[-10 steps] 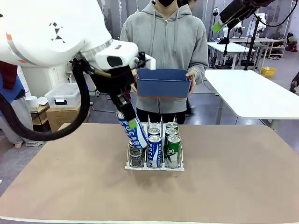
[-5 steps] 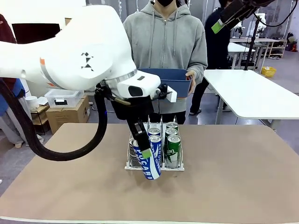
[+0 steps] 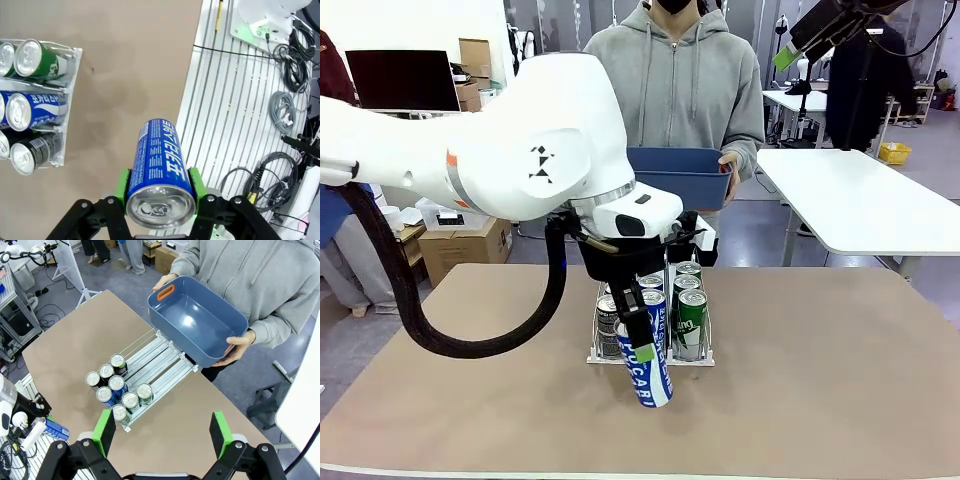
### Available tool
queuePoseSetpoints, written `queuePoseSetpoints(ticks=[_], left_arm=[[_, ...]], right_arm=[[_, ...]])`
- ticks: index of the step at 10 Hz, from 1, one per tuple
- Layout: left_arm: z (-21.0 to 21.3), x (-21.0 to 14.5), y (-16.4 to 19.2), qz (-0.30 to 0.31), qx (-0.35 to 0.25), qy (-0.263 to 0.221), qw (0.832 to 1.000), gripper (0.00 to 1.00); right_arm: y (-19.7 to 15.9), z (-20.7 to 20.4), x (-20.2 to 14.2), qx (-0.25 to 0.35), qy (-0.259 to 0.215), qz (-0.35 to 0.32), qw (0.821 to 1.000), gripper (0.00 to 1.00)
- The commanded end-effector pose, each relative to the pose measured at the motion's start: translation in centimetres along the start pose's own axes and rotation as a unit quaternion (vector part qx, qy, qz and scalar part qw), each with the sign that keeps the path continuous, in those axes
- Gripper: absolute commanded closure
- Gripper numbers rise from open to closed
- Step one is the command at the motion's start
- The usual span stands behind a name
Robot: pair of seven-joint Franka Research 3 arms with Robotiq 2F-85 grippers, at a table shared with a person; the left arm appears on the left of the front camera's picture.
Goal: Fill the beverage cans into the dispenser.
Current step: Place the picked Ionic drink in the line of the Automatic Can Dispenser with the same cans.
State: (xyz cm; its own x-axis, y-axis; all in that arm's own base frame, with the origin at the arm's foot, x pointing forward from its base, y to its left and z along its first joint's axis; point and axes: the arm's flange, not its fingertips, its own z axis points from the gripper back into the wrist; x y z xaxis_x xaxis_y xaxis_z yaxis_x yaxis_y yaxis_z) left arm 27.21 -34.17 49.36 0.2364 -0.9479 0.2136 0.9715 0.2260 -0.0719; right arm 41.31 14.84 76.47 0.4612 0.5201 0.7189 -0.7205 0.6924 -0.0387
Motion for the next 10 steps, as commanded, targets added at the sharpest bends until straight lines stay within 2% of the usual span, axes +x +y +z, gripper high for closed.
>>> queuePoseSetpoints(ticks=[1,3,4,5,8,9,10], left_arm=[[-0.8,0.7,1.0,-0.009,0.047,-0.019,0.999,0.43],[-1.0,1.5,2.0,0.009,0.104,-0.012,0.994,0.43],[-1.2,1.6,2.5,0.024,0.114,-0.012,0.993,0.43],[-0.7,1.2,1.6,-0.006,0.062,-0.018,0.998,0.43],[-0.7,1.2,1.6,-0.006,0.062,-0.018,0.998,0.43],[-1.2,1.4,1.8,0.001,0.077,-0.011,0.997,0.43],[-1.9,2.1,2.4,0.051,0.083,-0.027,0.995,0.43]], right_arm=[[0.1,0.0,-0.4,0.001,0.002,0.0,1.0,0.0],[0.1,0.0,-0.4,0.001,0.002,0.0,1.0,0.0],[0.1,0.0,-0.4,0.001,0.002,0.0,1.0,0.0],[0.1,0.0,-0.4,0.001,0.002,0.0,1.0,0.0],[0.1,0.0,-0.4,0.001,0.002,0.0,1.0,0.0],[0.1,0.0,-0.4,0.001,0.002,0.0,1.0,0.0],[0.1,0.0,-0.4,0.001,0.002,0.0,1.0,0.0]])
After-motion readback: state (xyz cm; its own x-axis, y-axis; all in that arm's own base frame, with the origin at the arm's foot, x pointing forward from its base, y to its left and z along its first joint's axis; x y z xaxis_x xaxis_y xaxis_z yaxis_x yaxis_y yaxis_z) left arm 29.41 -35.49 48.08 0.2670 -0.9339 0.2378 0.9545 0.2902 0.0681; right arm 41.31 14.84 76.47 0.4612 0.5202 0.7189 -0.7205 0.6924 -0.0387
